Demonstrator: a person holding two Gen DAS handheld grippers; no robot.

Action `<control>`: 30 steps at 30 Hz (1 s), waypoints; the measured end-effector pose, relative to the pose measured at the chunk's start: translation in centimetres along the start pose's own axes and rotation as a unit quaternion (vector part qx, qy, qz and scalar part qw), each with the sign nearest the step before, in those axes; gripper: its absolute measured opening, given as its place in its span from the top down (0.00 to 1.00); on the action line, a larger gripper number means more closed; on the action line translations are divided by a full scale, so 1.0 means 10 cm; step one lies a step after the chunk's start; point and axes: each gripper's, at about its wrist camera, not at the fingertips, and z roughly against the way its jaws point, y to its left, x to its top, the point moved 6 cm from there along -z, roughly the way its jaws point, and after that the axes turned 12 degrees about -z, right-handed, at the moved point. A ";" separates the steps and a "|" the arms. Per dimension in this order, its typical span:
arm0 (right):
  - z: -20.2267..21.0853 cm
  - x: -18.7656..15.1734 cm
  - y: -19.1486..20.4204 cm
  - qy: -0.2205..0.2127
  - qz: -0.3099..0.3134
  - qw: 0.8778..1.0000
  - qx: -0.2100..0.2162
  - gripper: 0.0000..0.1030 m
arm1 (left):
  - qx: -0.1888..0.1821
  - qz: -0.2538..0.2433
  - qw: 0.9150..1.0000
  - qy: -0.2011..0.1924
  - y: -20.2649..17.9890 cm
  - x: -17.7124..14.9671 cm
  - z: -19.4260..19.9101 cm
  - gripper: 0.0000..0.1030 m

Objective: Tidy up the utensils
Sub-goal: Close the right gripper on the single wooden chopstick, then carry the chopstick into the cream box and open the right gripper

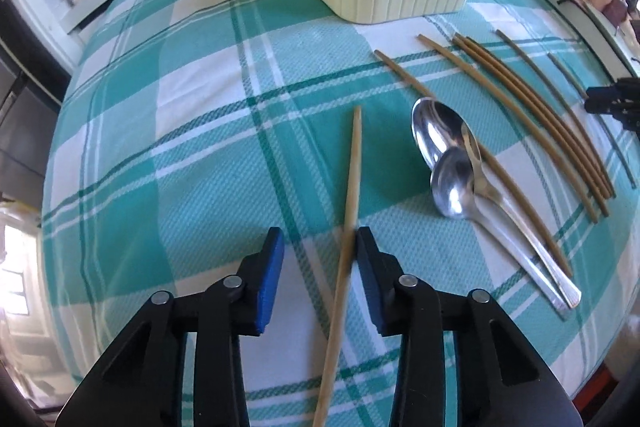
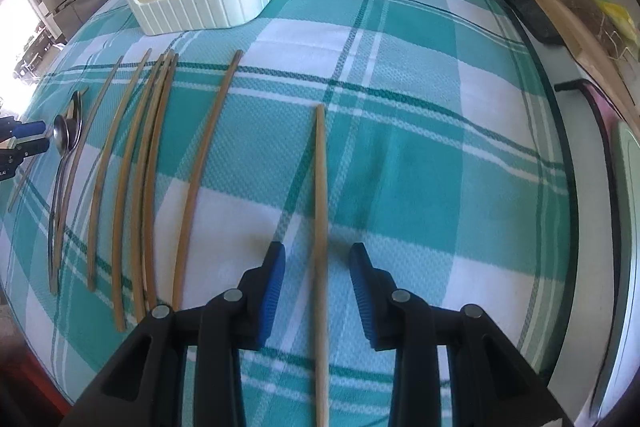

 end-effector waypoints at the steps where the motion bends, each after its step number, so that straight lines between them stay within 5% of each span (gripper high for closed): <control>1: -0.03 0.10 0.02 -0.001 0.001 1.000 0.001 0.68 | -0.003 -0.002 1.000 0.001 0.00 0.06 -0.02 0.75; 3: -0.08 0.24 0.06 0.002 0.000 1.000 0.000 0.74 | 0.003 -0.005 1.000 0.001 0.02 0.17 -0.05 0.85; 5: -0.12 0.38 0.11 0.005 0.004 1.000 0.001 0.93 | 0.011 -0.010 1.000 -0.003 0.03 0.26 -0.08 0.95; 12: -0.03 0.63 0.21 -0.039 -0.037 0.998 0.024 0.93 | 0.012 0.039 0.998 -0.053 0.23 0.30 0.20 0.96; 21: 1.10 0.48 0.26 -0.147 -0.048 0.984 0.085 0.93 | 0.005 0.069 0.981 -0.181 0.29 0.11 1.32 0.96; 30: 1.91 0.18 0.32 -0.222 -0.044 0.968 0.111 0.93 | 0.001 0.068 0.966 -0.248 0.16 0.01 1.94 0.96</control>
